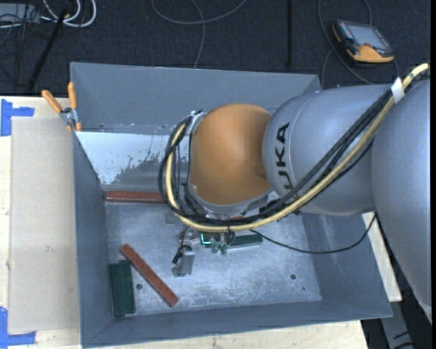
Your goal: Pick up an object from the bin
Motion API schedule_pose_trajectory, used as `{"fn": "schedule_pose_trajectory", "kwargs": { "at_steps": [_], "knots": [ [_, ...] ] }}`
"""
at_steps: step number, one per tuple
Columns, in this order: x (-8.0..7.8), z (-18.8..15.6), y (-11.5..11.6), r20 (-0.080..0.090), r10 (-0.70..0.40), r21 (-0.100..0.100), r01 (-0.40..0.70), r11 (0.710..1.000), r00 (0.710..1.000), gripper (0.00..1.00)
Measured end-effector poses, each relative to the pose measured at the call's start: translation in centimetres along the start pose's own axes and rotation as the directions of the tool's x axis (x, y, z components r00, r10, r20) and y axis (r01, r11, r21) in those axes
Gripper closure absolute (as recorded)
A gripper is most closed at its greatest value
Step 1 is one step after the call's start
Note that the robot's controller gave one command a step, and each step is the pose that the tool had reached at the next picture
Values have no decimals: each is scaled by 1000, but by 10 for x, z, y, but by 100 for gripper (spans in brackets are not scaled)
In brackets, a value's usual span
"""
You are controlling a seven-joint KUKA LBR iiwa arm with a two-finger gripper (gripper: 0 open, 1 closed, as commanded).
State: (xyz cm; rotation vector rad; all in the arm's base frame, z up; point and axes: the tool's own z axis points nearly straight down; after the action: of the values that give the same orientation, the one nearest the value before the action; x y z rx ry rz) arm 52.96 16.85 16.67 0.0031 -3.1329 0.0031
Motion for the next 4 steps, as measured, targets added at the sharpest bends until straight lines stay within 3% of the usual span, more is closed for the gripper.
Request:
{"fn": "schedule_pose_trajectory", "kwargs": {
  "at_steps": [1, 2, 3, 4],
  "knots": [
    [-43, 101, -86, 2, -57, 2, 57, 998, 998, 0],
    [-53, 66, -98, 12, 29, -2, -29, 1000, 999, 0],
    [-50, 67, -105, 8, 75, -3, -75, 997, 997, 0],
    [-59, 98, -94, 6, 34, -2, -34, 999, 999, 0]
  ]
}}
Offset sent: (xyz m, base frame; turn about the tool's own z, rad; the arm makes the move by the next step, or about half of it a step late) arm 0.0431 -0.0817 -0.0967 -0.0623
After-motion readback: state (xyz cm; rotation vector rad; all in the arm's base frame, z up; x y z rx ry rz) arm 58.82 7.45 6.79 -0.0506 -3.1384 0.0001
